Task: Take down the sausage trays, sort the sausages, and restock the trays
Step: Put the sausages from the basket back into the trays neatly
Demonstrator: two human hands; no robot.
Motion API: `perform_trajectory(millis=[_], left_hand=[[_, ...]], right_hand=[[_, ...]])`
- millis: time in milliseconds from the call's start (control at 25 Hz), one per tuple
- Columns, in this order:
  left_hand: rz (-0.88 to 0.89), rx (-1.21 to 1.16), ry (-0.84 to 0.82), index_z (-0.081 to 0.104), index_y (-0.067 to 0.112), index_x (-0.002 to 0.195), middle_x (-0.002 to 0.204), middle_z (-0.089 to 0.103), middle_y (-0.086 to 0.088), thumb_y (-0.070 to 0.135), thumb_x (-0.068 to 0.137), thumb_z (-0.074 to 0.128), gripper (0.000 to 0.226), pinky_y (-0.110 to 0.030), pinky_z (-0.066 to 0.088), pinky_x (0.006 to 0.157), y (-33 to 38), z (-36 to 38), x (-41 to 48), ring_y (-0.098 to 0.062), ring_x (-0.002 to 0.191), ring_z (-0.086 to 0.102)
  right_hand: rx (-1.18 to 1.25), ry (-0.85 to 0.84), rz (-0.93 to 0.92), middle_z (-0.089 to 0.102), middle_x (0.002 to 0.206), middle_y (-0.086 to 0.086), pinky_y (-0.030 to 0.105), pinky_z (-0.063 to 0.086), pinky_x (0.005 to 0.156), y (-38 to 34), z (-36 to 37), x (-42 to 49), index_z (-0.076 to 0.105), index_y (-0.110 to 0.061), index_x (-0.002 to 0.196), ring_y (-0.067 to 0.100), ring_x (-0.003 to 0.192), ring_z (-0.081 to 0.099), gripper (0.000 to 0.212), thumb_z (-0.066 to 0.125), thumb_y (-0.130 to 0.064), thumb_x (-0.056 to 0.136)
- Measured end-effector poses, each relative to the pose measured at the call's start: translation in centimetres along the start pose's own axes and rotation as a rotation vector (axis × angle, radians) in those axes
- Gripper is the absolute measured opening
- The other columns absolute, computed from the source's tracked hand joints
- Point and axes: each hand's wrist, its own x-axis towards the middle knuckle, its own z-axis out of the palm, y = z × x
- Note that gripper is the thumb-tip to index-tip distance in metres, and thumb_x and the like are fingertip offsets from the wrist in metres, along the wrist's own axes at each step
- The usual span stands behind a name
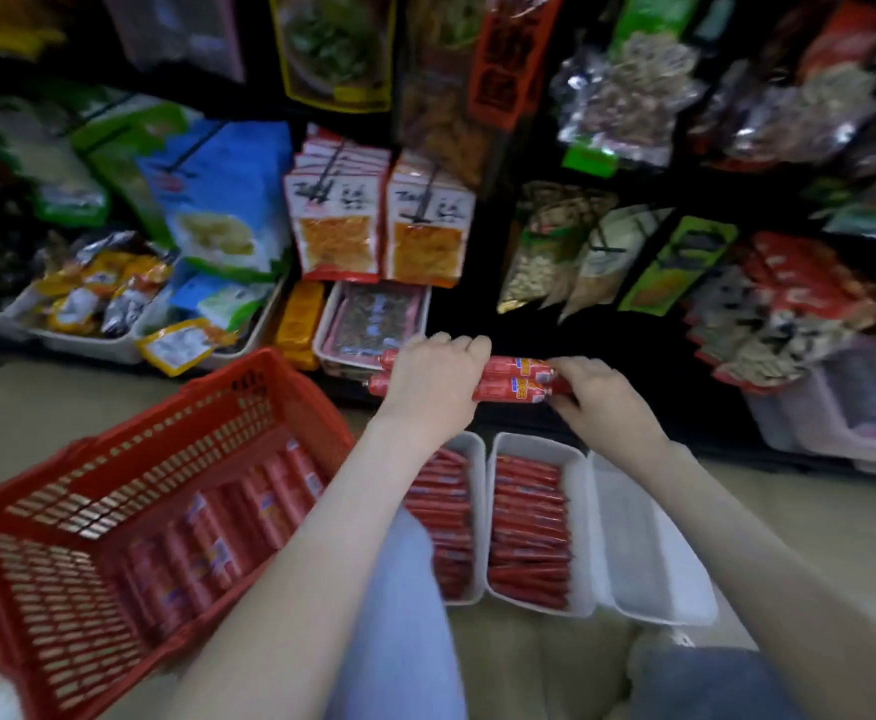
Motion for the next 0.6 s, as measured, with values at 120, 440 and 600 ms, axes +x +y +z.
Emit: perform_trajectory(millis=[120,440,600], left_hand=[[0.119,0.01,-0.025,0.043,0.014,0.125,0.119,0.059,-0.002,0.029,0.087,0.06,0.044,-0.034,0.036,0.09,5.2,-0.2,1.1,-0.024,0.112,0.052],[-0.415,-0.689,-0.505,0.057,0.015,0.111,0.098,0.067,-0.006,0.029,0.093,0.053,0.023,-0.032,0.046,0.07,11.9,14.3,-3.5,-0.026,0.089,0.064],[-0.787,-0.865,-0.57,0.063,0.012,0.107,0.094,0.071,-0.008,0.03,0.086,0.061,0.027,-0.033,0.051,0.08,11.8,21.3,-5.2,-0.027,0.09,0.067]], right_hand=[[0.116,-0.022,0.139,0.058,0.111,0.016,0.04,0.041,0.091,3.9,-1.2,-4.6,0.054,-0.004,0.126,0.032,0.107,0.052,0.039,0.06,-0.019,0.09],[0.172,-0.448,0.458,0.049,0.102,0.009,0.037,0.042,0.082,11.3,10.4,-16.1,0.051,-0.009,0.111,0.029,0.104,0.049,0.023,0.05,-0.026,0.096],[0.086,-0.669,0.484,0.047,0.121,0.01,0.038,0.043,0.091,12.7,18.0,-18.5,0.044,-0.013,0.126,0.029,0.116,0.045,0.03,0.047,-0.024,0.098]])
